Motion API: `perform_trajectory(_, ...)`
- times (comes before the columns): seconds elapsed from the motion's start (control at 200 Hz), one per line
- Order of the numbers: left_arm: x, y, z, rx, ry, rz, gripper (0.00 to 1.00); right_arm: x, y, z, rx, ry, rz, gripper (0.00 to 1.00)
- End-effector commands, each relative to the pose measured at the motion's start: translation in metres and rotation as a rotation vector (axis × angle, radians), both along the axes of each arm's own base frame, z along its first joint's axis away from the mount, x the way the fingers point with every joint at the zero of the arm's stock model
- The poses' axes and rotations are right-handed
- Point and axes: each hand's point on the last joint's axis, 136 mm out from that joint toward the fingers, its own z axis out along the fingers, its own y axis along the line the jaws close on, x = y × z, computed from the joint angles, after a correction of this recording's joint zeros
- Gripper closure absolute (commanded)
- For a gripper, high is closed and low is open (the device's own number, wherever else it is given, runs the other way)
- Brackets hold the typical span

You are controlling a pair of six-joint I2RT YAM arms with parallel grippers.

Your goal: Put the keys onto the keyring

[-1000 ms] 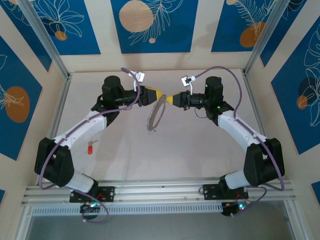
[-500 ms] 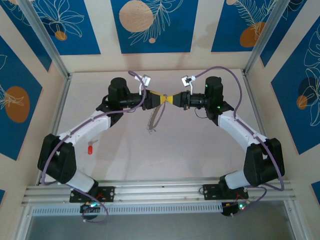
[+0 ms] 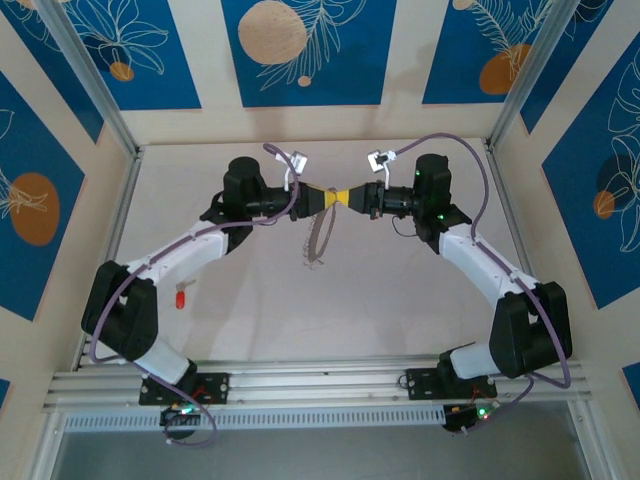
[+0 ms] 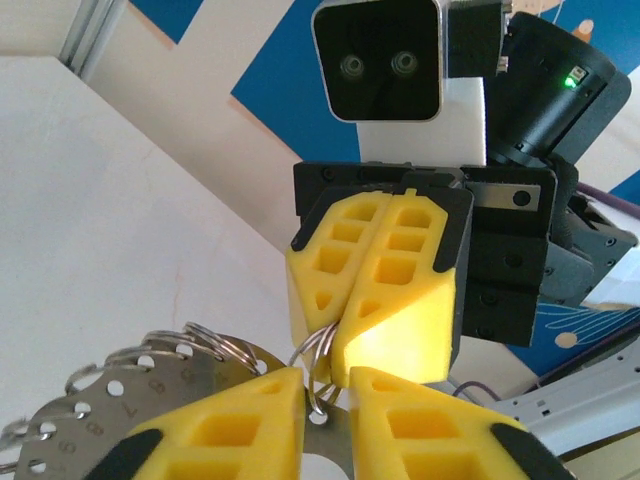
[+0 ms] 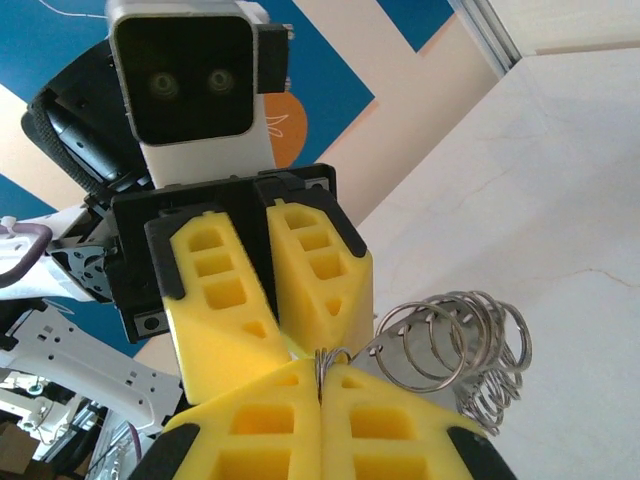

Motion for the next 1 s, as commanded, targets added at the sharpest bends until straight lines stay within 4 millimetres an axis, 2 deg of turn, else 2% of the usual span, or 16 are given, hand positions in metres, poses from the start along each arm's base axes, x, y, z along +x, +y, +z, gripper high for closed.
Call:
perform_trajectory(0.0,-0.011,-0.009,0.006,-0.032,-0.028,-0.058,0.9,-0.005,-0.001,0.01,0.016,-0.025,-0.005,1.0)
perform_trajectory(0.135,-0.011,-0.009,0.005,-0.035,-0.03,-0.055,1.0,-0.003,0.0,0.009,0.014,-0.021,-0.01,1.0)
perform_trajectory(0.43,-0.01,-0.007,0.014,-0.057,-0.06,-0.041,1.0,-0.002,-0.001,0.007,0.011,-0.015,-0.013,1.0)
perform_trajectory(0.5,-0.01,-0.006,0.014,-0.058,-0.065,-0.032,0.73,-0.003,-0.001,0.007,0.012,-0.014,-0.005,1.0)
perform_trajectory(0.615,-0.009,-0.005,0.017,-0.067,-0.085,-0.027,0.59,-0.007,0.0,0.007,0.011,-0.023,0.016,1.0)
perform_trajectory(0.81,-0.012,-0.007,0.017,-0.068,-0.1,-0.082,0.59,-0.01,-0.004,0.011,0.016,-0.038,0.057,1.0)
perform_trajectory(0.995,-0.016,-0.009,0.02,-0.076,-0.112,-0.132,0.64,-0.015,-0.004,0.016,0.03,-0.043,0.139,1.0)
